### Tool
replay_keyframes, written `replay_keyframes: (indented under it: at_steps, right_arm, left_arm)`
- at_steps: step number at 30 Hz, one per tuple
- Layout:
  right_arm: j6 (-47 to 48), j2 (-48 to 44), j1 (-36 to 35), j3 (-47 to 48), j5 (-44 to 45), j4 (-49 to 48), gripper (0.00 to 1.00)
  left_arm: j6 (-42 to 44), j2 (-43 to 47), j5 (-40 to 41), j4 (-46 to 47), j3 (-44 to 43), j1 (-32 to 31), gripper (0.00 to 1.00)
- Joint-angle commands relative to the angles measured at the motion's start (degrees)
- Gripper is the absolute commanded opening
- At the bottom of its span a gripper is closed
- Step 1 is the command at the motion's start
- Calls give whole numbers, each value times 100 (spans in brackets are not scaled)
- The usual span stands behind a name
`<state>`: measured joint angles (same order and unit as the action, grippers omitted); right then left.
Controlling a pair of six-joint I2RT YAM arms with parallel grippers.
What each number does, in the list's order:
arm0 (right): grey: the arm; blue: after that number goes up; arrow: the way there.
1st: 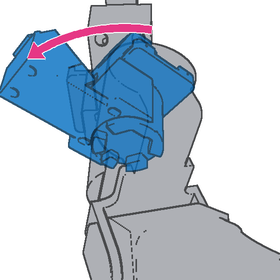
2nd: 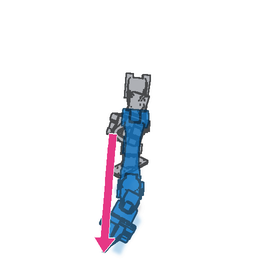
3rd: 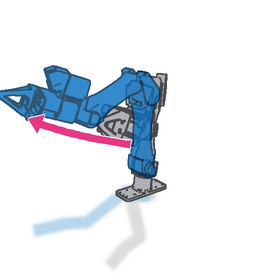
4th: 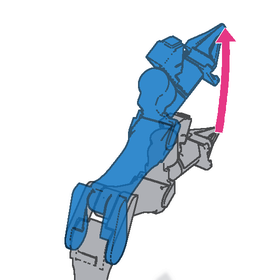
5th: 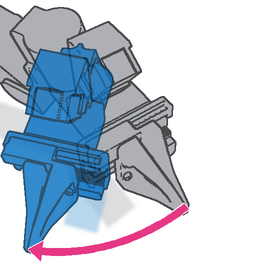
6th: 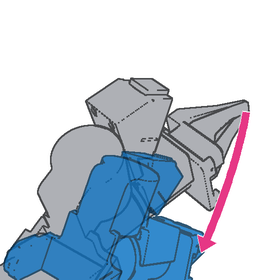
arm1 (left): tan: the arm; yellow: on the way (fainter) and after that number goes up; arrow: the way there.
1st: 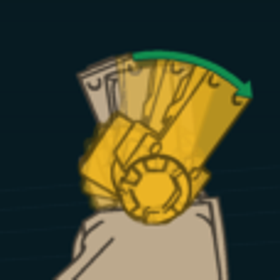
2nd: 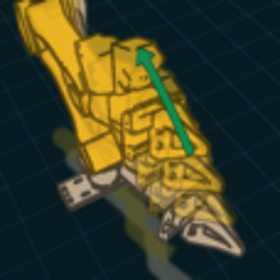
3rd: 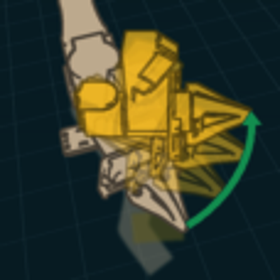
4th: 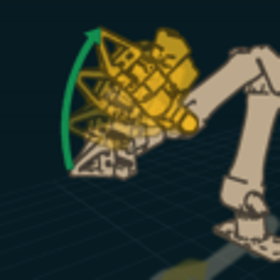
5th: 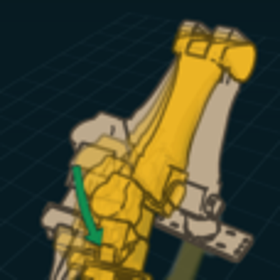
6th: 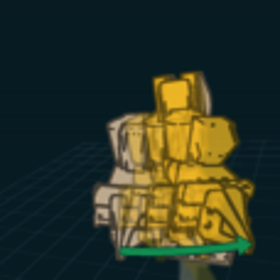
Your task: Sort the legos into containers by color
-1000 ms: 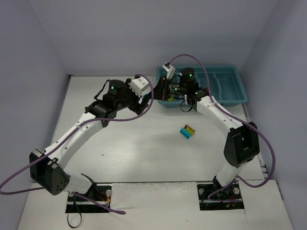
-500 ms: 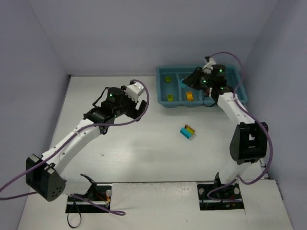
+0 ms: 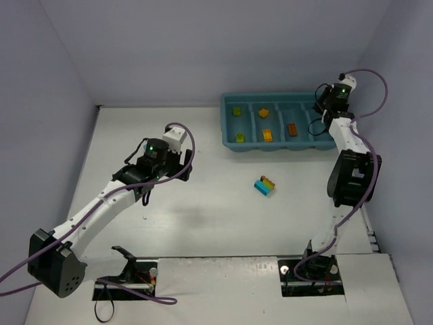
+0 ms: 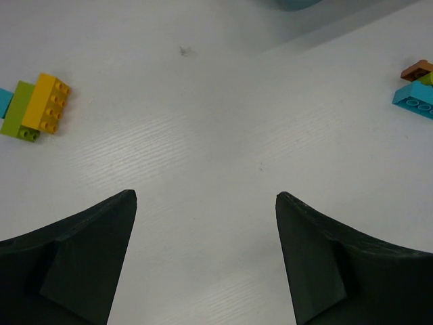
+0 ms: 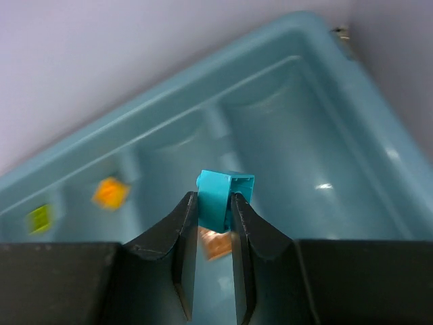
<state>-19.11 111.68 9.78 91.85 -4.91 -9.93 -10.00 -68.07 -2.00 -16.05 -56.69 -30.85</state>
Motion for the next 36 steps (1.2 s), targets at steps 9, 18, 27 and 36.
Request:
replay_keyframes:
  at_steps: [9, 18, 27, 36]
  right_arm:
    - [347, 1400, 287, 1413, 553, -290, 7]
    - [531, 1726, 331, 1792, 210, -255, 51]
    - [514, 578, 279, 1153, -291, -237, 52]
    - [268, -1892, -757, -1150, 23, 79, 52]
  left_arm:
    - [-494, 66, 147, -38, -44, 44, 77]
    - [-714, -13, -2, -65, -36, 44, 77]
    - [-767, -4, -336, -38, -97, 44, 77]
    - [-1048, -250, -767, 103, -202, -9, 77]
